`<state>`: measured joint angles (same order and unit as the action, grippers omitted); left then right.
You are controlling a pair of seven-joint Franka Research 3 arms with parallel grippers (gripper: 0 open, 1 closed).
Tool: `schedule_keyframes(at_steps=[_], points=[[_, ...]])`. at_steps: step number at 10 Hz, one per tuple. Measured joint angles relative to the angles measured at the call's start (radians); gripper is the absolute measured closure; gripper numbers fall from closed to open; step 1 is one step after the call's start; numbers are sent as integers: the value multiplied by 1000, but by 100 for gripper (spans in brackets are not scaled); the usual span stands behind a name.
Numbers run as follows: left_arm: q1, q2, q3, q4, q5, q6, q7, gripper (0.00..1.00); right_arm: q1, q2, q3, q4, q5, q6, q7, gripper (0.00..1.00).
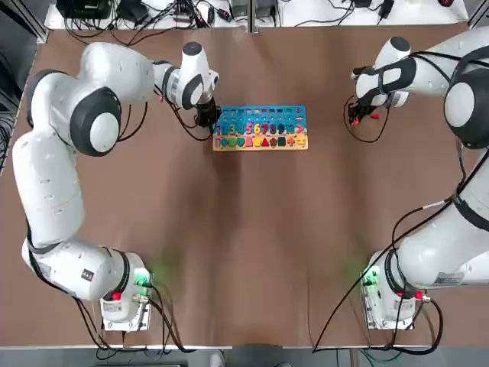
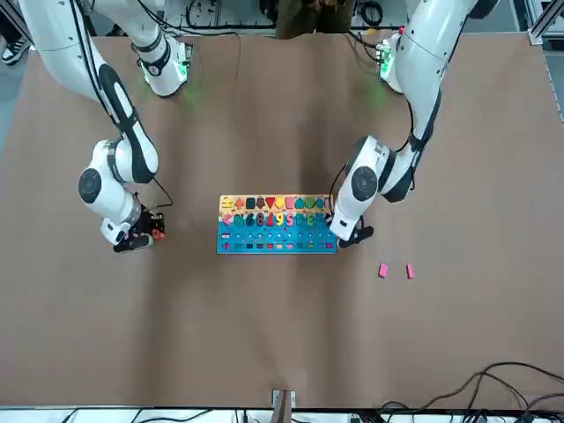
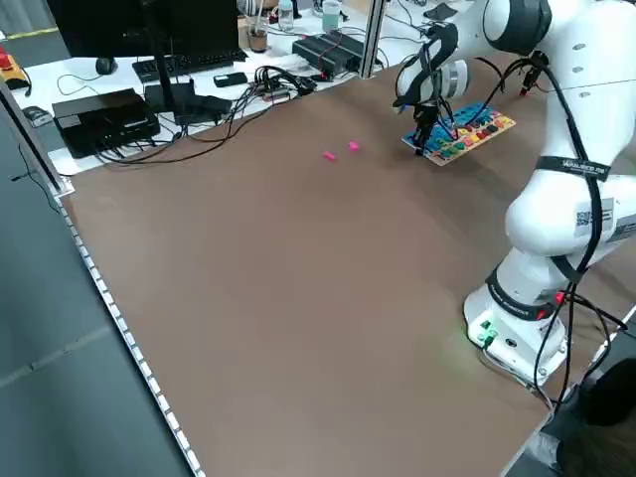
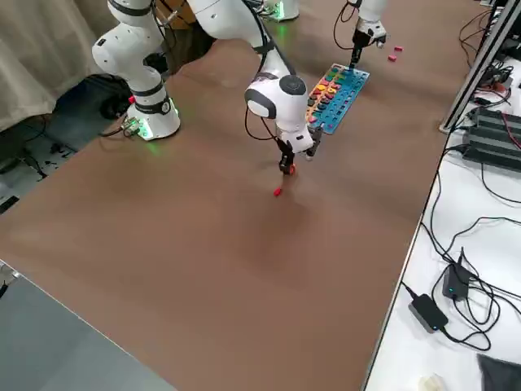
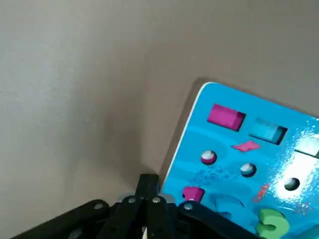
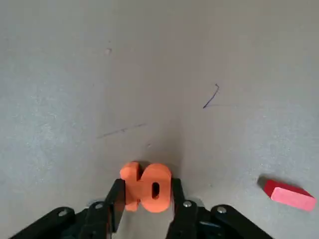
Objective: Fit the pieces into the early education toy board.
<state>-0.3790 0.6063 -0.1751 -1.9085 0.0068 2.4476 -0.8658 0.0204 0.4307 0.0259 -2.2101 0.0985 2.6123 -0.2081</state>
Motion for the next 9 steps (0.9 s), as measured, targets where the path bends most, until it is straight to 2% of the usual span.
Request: schedule_keyframes(at_steps=[3, 6, 9], points=[[-22, 16, 5, 29, 1, -12, -16, 99, 0, -1, 0, 1, 0, -7, 10, 60], [-42, 35, 9, 64, 3, -30, -27, 99, 3, -20, 1, 10, 0, -70, 55, 60], [-64, 48, 12, 88, 8, -36, -43, 99, 4, -105, 1, 26, 1, -165, 118, 60]])
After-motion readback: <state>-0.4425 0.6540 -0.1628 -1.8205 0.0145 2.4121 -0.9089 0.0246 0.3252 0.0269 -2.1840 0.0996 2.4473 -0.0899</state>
